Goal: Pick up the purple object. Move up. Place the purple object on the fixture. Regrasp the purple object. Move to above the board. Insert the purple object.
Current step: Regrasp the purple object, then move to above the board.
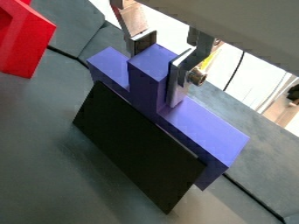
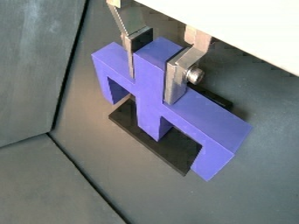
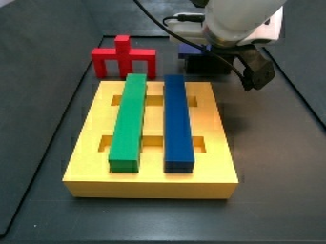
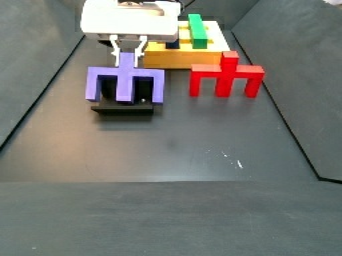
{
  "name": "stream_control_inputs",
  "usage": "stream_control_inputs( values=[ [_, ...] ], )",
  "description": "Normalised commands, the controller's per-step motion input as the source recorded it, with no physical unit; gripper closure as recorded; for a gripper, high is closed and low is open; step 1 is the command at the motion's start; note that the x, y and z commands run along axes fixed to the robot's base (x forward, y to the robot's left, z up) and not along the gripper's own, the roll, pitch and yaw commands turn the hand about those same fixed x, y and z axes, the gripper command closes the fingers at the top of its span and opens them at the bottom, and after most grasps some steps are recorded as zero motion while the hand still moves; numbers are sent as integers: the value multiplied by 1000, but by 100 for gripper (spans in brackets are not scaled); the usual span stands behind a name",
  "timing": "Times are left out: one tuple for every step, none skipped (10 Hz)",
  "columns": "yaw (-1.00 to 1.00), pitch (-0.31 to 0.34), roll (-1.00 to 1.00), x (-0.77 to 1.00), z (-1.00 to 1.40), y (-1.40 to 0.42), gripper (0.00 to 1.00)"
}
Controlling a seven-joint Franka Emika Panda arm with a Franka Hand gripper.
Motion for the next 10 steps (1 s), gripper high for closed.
stream_control_inputs(
  values=[
    [0,0,0,0,0,0,100],
    [0,0,0,0,0,0,100],
    [0,0,0,0,0,0,100],
    [0,0,0,0,0,0,100],
    [0,0,0,0,0,0,100],
    [0,0,0,0,0,0,100],
    [0,0,0,0,0,0,100],
    [0,0,0,0,0,0,100],
    [0,0,0,0,0,0,100],
    [0,0,0,0,1400,0,100]
  ],
)
